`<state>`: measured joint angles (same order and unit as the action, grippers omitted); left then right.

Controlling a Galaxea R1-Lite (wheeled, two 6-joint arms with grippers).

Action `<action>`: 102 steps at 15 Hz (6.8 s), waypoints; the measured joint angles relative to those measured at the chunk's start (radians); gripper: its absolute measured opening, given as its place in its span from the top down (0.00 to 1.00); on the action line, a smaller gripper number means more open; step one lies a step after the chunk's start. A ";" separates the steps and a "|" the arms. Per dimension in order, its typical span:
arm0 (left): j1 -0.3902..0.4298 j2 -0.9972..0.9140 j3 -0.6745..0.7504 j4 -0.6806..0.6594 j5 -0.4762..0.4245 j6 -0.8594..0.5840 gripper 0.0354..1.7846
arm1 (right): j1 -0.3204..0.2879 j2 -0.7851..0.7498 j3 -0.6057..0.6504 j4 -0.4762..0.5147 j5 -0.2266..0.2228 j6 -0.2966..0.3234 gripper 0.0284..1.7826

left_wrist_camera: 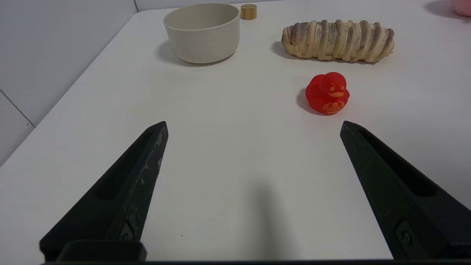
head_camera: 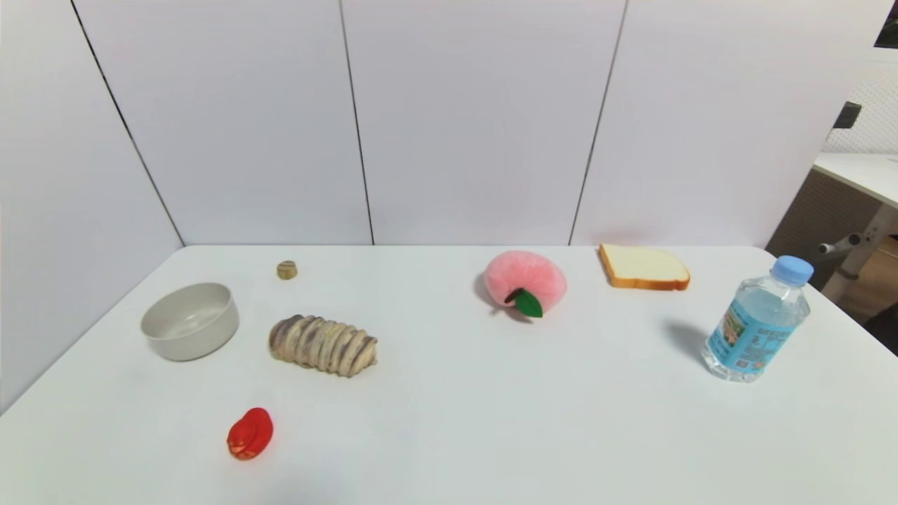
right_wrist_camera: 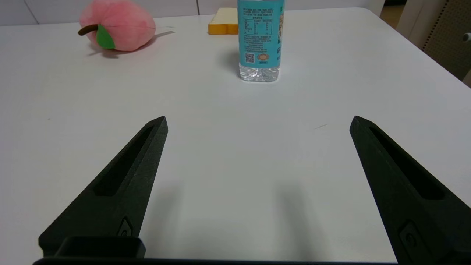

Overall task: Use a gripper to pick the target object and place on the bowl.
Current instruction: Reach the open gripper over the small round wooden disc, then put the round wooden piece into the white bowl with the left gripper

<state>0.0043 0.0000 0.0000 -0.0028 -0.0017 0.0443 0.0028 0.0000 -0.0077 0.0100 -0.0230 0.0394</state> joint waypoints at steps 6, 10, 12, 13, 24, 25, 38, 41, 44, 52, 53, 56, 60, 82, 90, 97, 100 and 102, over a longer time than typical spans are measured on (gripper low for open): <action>0.000 0.000 0.000 0.000 0.000 0.000 0.06 | 0.000 0.000 0.000 0.001 0.000 0.000 0.04; 0.000 0.000 0.000 0.000 0.001 0.000 0.06 | 0.000 0.000 0.000 0.001 0.001 0.000 0.04; 0.000 0.000 0.000 0.000 0.001 -0.001 0.06 | 0.000 0.000 0.000 0.000 0.000 0.000 0.04; 0.000 0.000 0.000 0.000 0.000 -0.001 0.06 | 0.000 0.000 0.000 0.000 0.000 0.000 0.04; -0.005 0.215 -0.201 -0.022 0.000 0.006 0.06 | 0.000 0.000 0.000 0.000 0.000 0.000 0.04; -0.013 0.289 -0.276 -0.023 0.001 0.005 0.06 | 0.000 0.000 0.000 0.001 0.000 0.000 0.04; -0.123 1.463 -1.587 0.061 -0.004 -0.003 0.06 | 0.000 0.000 0.000 0.001 0.000 0.000 0.04; -0.124 1.671 -1.693 0.092 -0.004 -0.005 0.06 | 0.000 0.000 0.000 0.001 0.000 0.000 0.04; -0.115 1.820 -1.758 0.214 0.001 -0.006 0.06 | 0.000 0.000 0.000 0.001 0.001 0.000 0.04; -0.016 2.006 -1.815 0.559 0.037 -0.001 0.06 | 0.000 0.000 0.000 0.001 0.000 0.000 0.04; -0.009 2.027 -1.815 0.562 0.036 -0.001 0.06 | 0.000 0.000 0.000 0.000 0.000 0.001 0.04; -0.004 2.098 -1.836 0.563 0.028 -0.003 0.06 | 0.000 0.000 0.000 0.000 0.000 0.000 0.04; -0.007 2.218 -1.941 0.561 0.014 -0.001 0.06 | 0.000 0.000 0.000 0.001 0.000 0.000 0.04; -0.051 2.336 -1.986 0.491 0.004 -0.016 0.06 | 0.000 0.000 0.000 0.001 0.001 0.000 0.04; -0.049 2.337 -1.986 0.491 0.003 -0.016 0.37 | 0.000 0.000 0.000 0.000 0.000 0.000 0.04; -0.037 2.353 -1.987 0.488 0.003 -0.016 0.73 | 0.000 0.000 0.000 0.000 0.000 0.000 0.04; -0.028 2.347 -1.986 0.485 0.004 -0.013 0.73 | 0.000 0.000 0.000 0.001 0.000 0.000 0.04; -0.025 2.312 -1.986 0.497 0.003 -0.014 0.73 | 0.000 0.000 0.000 0.000 0.001 0.000 0.04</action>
<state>-0.0211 2.3121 -1.9860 0.4945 0.0013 0.0306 0.0028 0.0000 -0.0077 0.0104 -0.0221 0.0394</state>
